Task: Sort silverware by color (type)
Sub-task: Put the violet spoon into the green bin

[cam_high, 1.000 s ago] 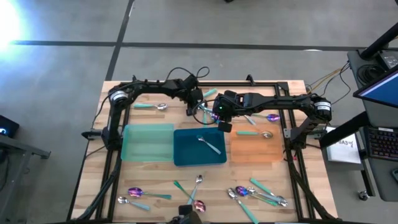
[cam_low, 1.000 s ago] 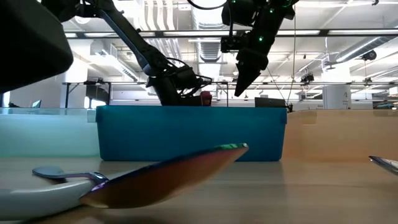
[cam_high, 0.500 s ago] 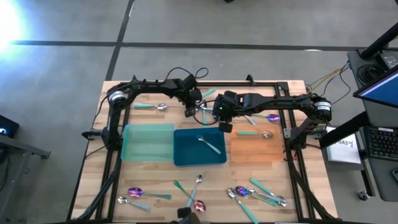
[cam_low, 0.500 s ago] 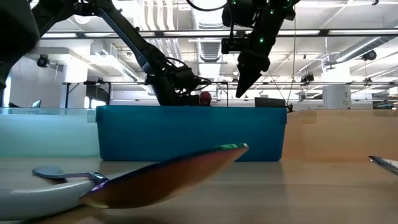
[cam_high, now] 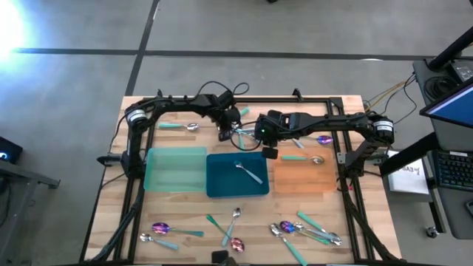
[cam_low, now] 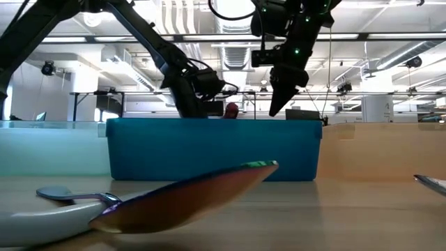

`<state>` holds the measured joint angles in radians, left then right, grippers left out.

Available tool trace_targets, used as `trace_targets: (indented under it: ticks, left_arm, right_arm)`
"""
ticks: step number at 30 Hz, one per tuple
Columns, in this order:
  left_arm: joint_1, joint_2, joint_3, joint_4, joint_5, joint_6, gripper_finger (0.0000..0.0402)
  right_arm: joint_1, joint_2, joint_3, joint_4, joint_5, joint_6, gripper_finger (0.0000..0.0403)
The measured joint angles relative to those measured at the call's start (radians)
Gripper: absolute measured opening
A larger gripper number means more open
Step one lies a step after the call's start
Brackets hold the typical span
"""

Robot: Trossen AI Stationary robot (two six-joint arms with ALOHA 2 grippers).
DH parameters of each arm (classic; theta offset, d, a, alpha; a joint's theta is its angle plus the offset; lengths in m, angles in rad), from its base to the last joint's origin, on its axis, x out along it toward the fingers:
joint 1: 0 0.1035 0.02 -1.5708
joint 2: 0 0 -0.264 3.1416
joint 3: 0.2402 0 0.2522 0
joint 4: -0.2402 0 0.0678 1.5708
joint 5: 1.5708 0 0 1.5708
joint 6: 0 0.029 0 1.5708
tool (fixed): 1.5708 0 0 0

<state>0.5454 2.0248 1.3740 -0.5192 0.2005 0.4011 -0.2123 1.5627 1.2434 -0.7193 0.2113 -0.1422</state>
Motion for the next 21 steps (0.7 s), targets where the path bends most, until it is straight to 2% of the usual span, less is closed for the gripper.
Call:
trace_targets:
  ticks: [7,17,21]
  left_arm:
    - [-0.001,-0.002,0.011,0.001,0.000,0.006,0.0011]
    - [-0.002,0.021,0.007,0.001,-0.007,0.098,0.0096]
    - [-0.002,0.035,0.007,0.016,-0.029,0.116,0.0118]
  right_arm:
    - [-0.008,0.000,-0.009,0.000,0.000,0.008,0.0096]
    - [-0.011,0.000,-0.010,0.007,0.000,0.002,0.0098]
    - [-0.011,0.000,-0.010,0.016,0.000,0.002,0.0098]
